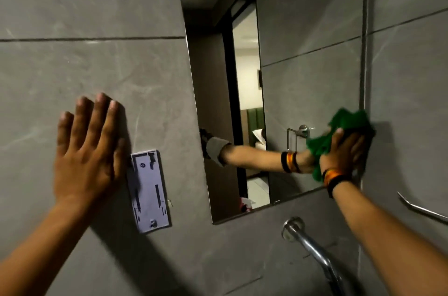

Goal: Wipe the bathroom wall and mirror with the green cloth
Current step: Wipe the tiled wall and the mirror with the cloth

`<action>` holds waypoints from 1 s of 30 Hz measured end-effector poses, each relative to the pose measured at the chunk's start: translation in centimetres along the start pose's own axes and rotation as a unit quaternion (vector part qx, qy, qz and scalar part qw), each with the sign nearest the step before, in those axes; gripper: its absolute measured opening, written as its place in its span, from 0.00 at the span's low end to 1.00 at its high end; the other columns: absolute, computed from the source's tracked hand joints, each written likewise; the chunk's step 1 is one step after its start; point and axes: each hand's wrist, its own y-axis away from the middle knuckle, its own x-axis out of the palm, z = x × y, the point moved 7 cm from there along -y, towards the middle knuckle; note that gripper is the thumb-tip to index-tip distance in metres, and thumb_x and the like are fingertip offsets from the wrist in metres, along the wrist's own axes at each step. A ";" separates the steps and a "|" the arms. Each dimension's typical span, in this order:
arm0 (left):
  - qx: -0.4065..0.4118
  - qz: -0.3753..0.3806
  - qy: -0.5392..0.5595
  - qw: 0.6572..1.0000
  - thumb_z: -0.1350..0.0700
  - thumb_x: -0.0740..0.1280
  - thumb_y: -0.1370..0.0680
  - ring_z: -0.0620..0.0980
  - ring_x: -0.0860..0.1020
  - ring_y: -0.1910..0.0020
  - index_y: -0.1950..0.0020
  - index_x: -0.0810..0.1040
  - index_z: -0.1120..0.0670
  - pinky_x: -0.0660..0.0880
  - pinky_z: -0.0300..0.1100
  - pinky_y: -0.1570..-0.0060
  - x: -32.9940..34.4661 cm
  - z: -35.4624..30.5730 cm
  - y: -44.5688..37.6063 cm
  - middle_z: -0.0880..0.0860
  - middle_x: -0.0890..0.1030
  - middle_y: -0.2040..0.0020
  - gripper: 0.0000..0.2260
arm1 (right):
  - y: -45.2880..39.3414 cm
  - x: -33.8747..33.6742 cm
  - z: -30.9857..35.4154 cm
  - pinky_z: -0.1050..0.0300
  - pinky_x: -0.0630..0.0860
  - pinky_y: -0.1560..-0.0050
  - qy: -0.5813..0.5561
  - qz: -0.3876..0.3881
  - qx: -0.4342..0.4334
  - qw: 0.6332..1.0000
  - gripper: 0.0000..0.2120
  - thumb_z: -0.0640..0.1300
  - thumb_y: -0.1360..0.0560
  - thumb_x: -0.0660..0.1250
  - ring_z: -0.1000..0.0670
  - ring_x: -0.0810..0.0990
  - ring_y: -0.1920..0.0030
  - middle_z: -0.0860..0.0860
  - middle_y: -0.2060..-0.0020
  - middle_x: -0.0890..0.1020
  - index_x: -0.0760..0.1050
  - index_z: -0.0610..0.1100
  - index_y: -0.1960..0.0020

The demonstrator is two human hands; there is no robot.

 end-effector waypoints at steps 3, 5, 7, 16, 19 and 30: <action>0.004 -0.012 0.001 1.000 0.47 0.49 0.19 0.56 0.47 0.16 0.17 0.51 0.53 0.45 0.57 0.19 -0.2 0.0 0.2 0.53 0.49 0.15 0.30 | 4.6 2.9 -4.1 0.37 0.47 0.25 -0.018 0.006 0.045 0.999 0.30 0.38 0.20 0.56 0.31 0.48 0.23 0.29 0.24 0.52 0.41 0.48 0.26; 0.010 -0.014 -0.004 1.000 0.47 0.50 0.19 0.57 0.48 0.16 0.17 0.51 0.54 0.46 0.58 0.19 -0.2 -0.1 0.2 0.54 0.50 0.15 0.30 | 6.2 3.5 -4.4 0.43 0.47 0.24 -0.044 0.013 0.106 0.993 0.27 0.45 0.17 0.52 0.35 0.50 0.22 0.33 0.23 0.54 0.46 0.42 0.22; 0.016 -0.018 -0.006 1.000 0.47 0.50 0.19 0.58 0.48 0.16 0.17 0.52 0.55 0.47 0.58 0.19 -0.1 -0.3 0.3 0.54 0.50 0.15 0.30 | 7.8 3.2 -2.3 0.43 0.48 0.22 -0.103 -0.015 0.125 0.987 0.32 0.56 0.18 0.47 0.37 0.53 0.22 0.36 0.22 0.56 0.53 0.37 0.22; 0.022 -0.004 -0.009 1.000 0.47 0.49 0.18 0.59 0.49 0.17 0.17 0.53 0.56 0.48 0.60 0.19 -0.5 -0.3 0.2 0.56 0.51 0.16 0.30 | 25.3 7.2 13.6 0.37 0.49 0.25 -0.009 0.047 -0.233 0.971 0.30 0.60 0.19 0.46 0.40 0.49 0.21 0.42 0.22 0.58 0.63 0.40 0.26; 0.023 -0.003 -0.005 1.000 0.48 0.50 0.19 0.59 0.50 0.17 0.17 0.53 0.57 0.51 0.61 0.20 -0.8 -0.2 0.1 0.56 0.50 0.16 0.30 | 24.4 6.6 15.0 0.38 0.46 0.26 -0.006 0.049 -0.274 0.961 0.29 0.61 0.19 0.46 0.42 0.45 0.20 0.50 0.20 0.46 0.57 0.46 0.24; 0.029 -0.020 0.009 0.999 0.50 0.54 0.19 0.58 0.54 0.17 0.18 0.57 0.57 0.55 0.61 0.21 -1.3 -0.4 0.2 0.56 0.56 0.16 0.30 | 0.2 -7.7 40.4 0.38 0.51 0.24 -0.068 -0.038 -0.404 0.911 0.28 0.54 0.20 0.57 0.43 0.49 0.21 0.48 0.20 0.54 0.59 0.48 0.23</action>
